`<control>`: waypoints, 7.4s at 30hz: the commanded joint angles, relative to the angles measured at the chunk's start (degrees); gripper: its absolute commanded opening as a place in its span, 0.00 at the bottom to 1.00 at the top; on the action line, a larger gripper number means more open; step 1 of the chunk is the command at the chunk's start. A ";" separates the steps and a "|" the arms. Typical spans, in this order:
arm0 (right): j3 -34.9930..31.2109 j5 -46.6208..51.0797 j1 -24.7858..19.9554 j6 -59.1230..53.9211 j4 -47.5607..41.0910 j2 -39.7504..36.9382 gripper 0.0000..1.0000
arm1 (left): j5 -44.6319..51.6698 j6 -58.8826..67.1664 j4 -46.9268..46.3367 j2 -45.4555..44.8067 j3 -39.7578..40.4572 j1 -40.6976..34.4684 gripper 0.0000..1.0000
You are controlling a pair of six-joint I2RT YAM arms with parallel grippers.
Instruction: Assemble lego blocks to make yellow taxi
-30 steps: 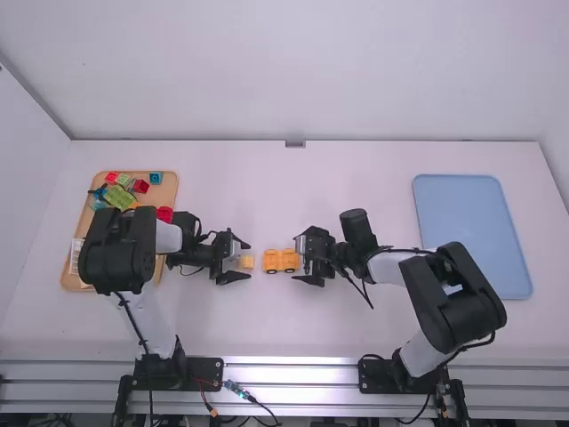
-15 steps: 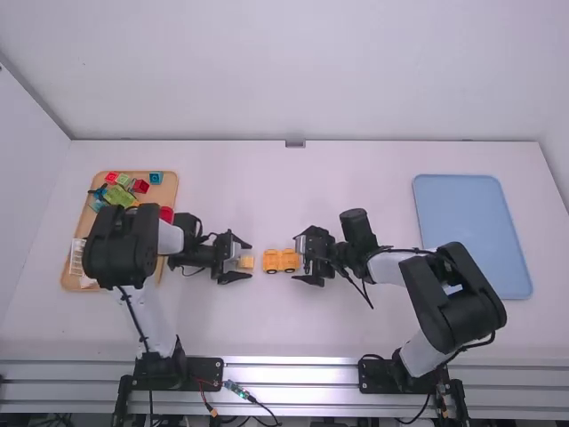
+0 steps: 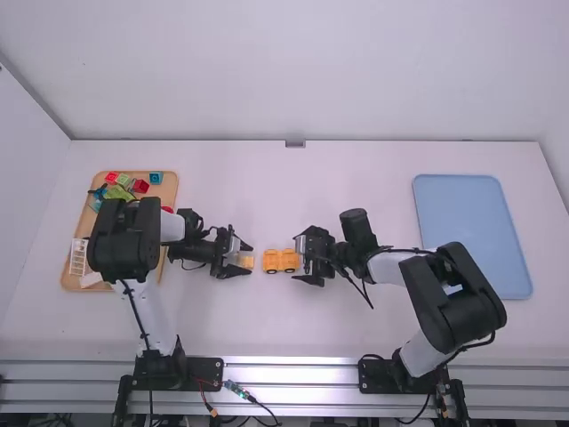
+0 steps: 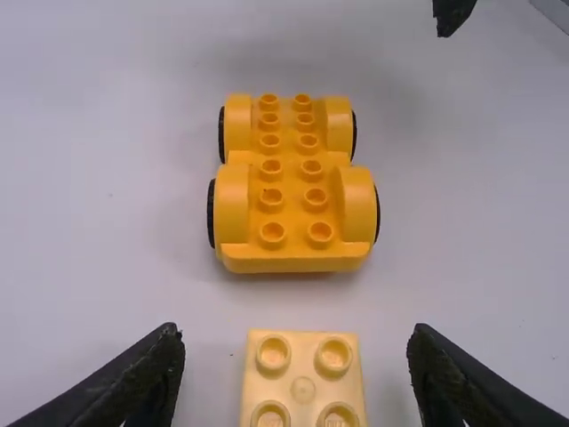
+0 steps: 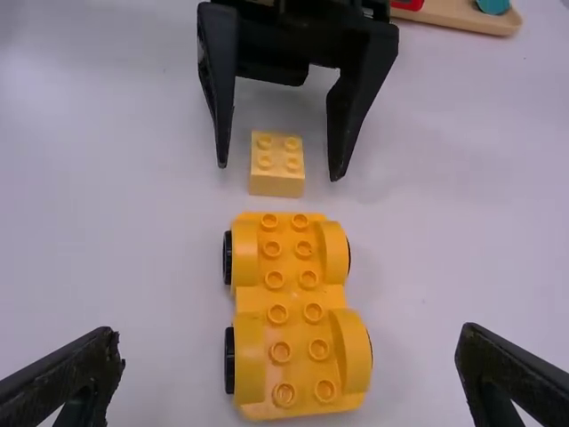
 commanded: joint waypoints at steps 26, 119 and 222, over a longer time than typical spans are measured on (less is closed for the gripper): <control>-0.20 -0.44 -0.04 0.24 -0.28 0.44 0.99 | 1.46 -1.80 6.16 0.74 -2.82 -0.55 0.28; 7.63 -2.45 2.58 13.55 19.21 25.83 0.58 | -4.83 -34.37 29.31 -11.06 -8.50 -14.05 0.02; 8.44 -3.72 3.39 12.28 18.78 25.83 0.58 | -1.75 -36.36 32.26 -11.30 -9.38 -14.84 0.72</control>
